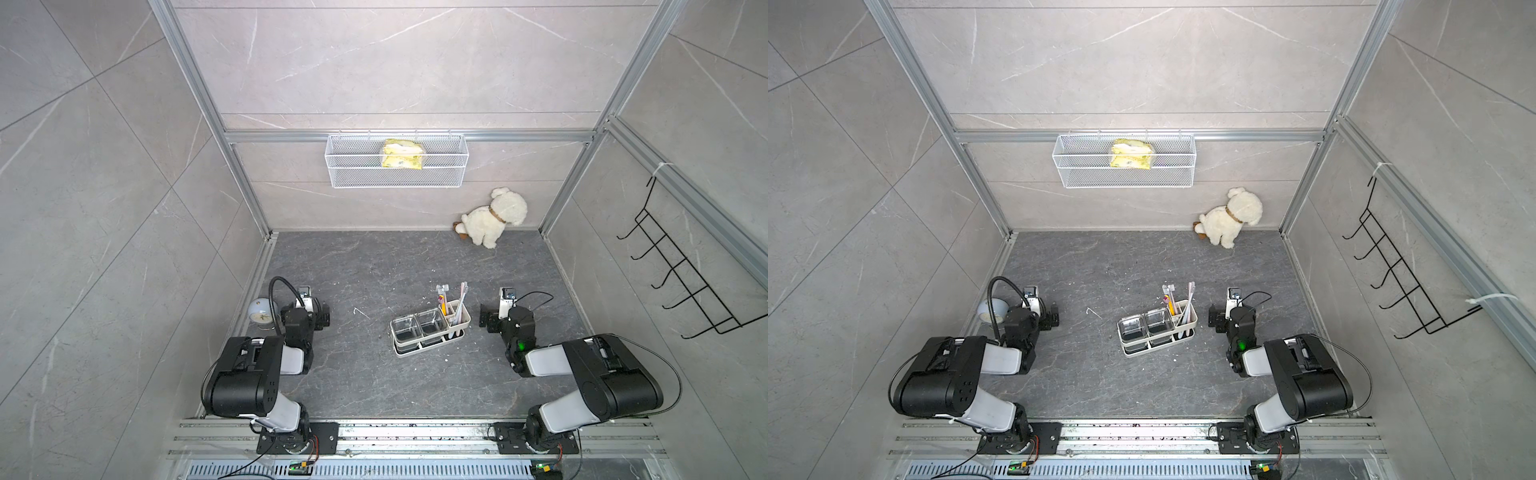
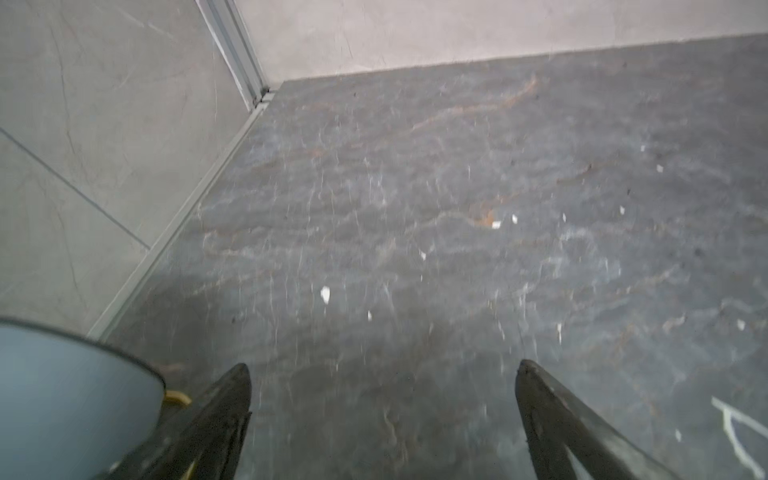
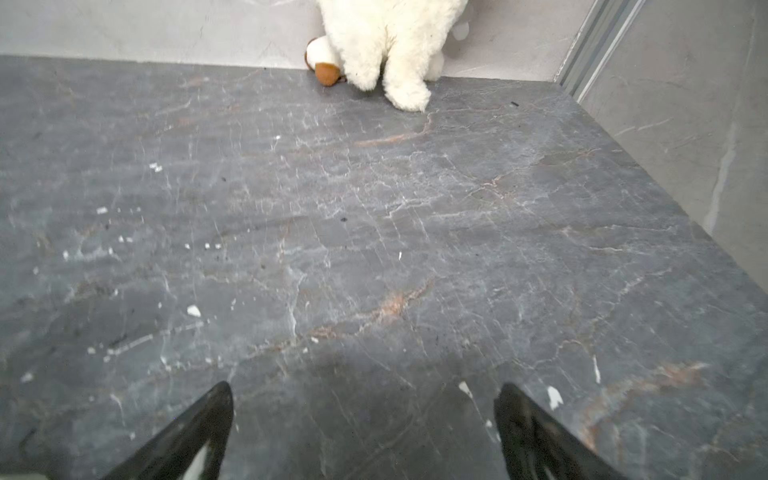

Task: Place the toothbrush into the toothbrush holder
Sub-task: Reset both arms

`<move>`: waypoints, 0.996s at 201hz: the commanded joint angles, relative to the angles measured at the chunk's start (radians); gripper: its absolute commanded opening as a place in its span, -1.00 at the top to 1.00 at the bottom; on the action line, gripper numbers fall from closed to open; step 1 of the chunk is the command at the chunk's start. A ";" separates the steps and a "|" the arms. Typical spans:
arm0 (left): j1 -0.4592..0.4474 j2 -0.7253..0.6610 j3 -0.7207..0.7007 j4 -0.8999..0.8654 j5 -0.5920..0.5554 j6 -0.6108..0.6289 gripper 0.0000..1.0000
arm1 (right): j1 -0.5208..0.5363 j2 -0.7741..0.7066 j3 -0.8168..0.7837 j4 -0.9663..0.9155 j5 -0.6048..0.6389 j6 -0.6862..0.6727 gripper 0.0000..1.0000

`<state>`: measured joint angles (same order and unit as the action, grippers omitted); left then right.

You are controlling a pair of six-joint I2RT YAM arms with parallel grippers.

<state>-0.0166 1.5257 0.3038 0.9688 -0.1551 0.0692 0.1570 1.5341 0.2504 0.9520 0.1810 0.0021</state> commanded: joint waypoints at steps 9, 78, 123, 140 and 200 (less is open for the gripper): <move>0.016 -0.025 0.032 -0.070 0.029 -0.047 -1.00 | 0.008 -0.008 0.056 0.047 0.061 -0.023 -1.00; 0.042 -0.019 0.060 -0.121 0.076 -0.060 -1.00 | 0.010 0.012 0.055 0.092 0.115 -0.011 -1.00; 0.052 -0.027 0.052 -0.117 0.085 -0.066 -1.00 | 0.010 0.011 0.067 0.065 0.118 -0.008 -1.00; 0.052 -0.027 0.054 -0.117 0.084 -0.066 -1.00 | 0.010 0.012 0.070 0.060 0.117 -0.008 -1.00; 0.052 -0.028 0.052 -0.117 0.085 -0.067 -1.00 | 0.011 0.011 0.071 0.057 0.117 -0.007 -1.00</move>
<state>0.0307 1.5135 0.3355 0.8330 -0.0780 0.0128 0.1619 1.5383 0.3069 1.0145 0.2852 -0.0040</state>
